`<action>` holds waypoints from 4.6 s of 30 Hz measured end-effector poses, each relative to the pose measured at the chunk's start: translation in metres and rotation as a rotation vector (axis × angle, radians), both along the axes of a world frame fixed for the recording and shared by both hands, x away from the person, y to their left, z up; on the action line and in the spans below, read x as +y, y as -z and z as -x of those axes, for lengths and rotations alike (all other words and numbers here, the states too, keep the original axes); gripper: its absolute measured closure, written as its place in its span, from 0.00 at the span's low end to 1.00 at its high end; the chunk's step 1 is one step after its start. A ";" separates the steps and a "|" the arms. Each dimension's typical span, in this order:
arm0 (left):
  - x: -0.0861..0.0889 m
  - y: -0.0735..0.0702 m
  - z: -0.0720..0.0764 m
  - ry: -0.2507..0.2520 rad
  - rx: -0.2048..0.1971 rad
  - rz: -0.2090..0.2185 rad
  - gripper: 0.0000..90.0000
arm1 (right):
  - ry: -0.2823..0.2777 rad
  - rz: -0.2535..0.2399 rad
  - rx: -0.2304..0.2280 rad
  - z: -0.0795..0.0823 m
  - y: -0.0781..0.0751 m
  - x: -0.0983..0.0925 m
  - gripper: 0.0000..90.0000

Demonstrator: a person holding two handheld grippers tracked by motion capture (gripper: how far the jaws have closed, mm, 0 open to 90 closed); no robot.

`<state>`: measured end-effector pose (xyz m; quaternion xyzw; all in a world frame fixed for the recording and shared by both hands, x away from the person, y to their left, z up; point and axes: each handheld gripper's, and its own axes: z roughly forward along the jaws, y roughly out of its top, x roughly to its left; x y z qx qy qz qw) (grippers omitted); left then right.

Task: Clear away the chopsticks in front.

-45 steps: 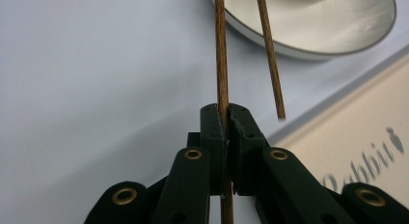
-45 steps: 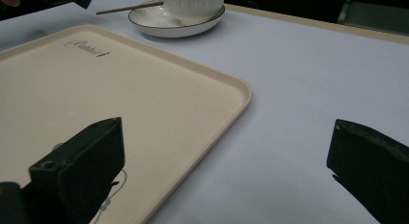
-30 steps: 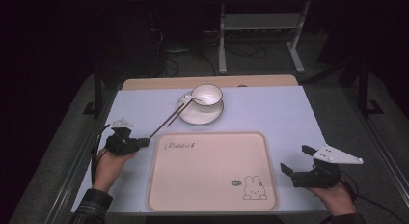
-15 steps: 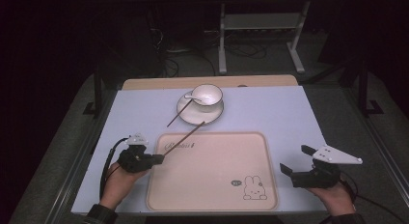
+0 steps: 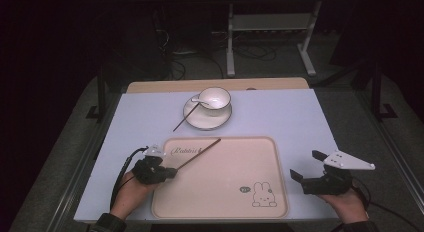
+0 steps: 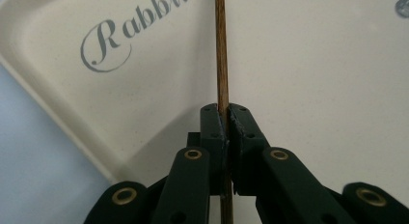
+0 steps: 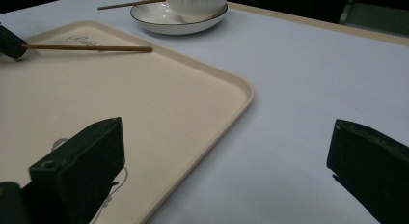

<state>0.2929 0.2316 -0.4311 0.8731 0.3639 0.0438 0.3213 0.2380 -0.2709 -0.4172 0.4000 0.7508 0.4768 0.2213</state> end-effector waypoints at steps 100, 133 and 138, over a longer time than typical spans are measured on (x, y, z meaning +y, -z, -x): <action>-0.032 -0.035 -0.214 -0.190 -0.145 -0.018 0.94 | 0.001 -0.022 -0.001 0.000 0.000 -0.005 0.00; 0.037 -0.026 -0.096 -0.202 -0.065 0.028 0.94 | -0.005 -0.011 -0.004 0.001 0.000 -0.002 0.00; 0.036 -0.028 -0.076 -0.181 -0.065 0.049 0.94 | -0.009 -0.007 -0.007 0.001 0.000 0.000 0.00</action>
